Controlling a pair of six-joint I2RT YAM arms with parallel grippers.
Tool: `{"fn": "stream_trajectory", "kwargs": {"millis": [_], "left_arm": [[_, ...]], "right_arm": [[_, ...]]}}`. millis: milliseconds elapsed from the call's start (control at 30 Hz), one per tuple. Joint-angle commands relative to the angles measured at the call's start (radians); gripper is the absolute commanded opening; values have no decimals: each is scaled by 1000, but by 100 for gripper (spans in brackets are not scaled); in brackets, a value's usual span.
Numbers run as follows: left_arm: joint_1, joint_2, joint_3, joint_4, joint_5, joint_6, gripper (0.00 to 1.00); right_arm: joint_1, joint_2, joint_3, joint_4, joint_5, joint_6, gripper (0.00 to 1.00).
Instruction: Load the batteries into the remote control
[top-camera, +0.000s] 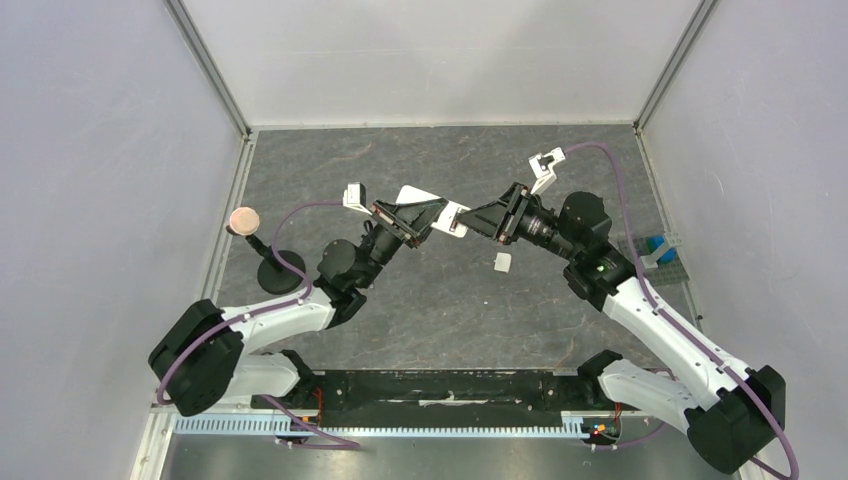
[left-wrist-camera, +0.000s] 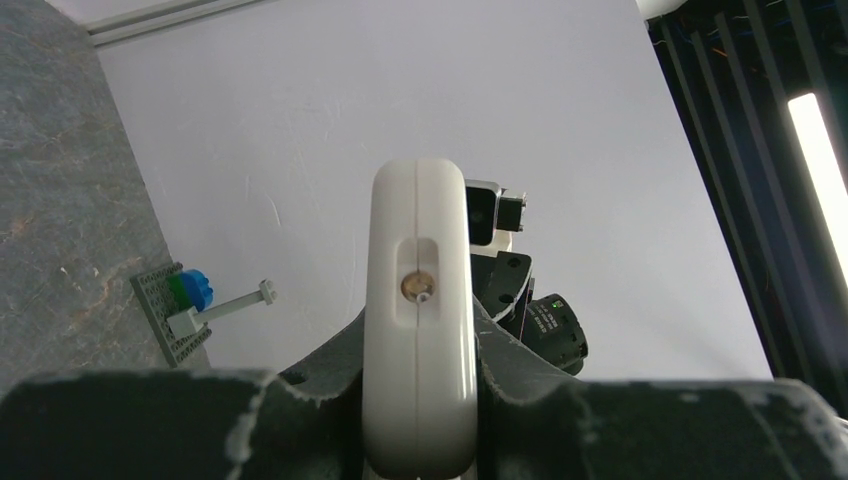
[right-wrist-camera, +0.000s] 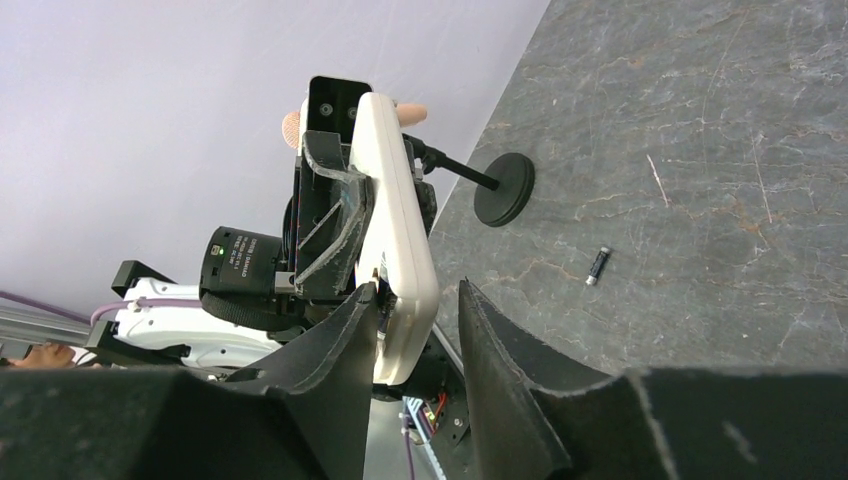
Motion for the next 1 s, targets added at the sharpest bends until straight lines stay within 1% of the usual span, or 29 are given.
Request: {"fn": "stream_trajectory", "kwargs": {"millis": [0,133,300,367,433,500,533,667,733,833,967], "left_arm": [[1,-1,33,80,19,65,2],[1,8,33,111,25,83,2],[0,25,30,182,31,127,2],[0,32,30,201,31,133,2],[0,38,36,207,34,136,2],[0,37,39,192,34,133,2],[0,33,39,179,30,133,2],[0,0,24,122,4,149,2],[1,-26,10,81,-17,168,2],[1,-81,-9,-5,-48,225,2],[3,-184,-8,-171,-77,334,2]], "right_arm": [[-5,10,-6,11,13,17,35],[-5,22,-9,1,10,62,25],[-5,28,-11,15,3,117,16],[-5,29,-10,23,-2,130,16],[-5,32,-7,25,-4,135,17],[-5,32,0,26,-5,137,24],[-5,31,4,26,-4,137,30],[-11,17,32,26,-4,132,60],[-21,4,49,23,-1,119,70],[-47,-10,65,3,-4,101,76],[-76,-20,71,-40,8,63,78]]}}
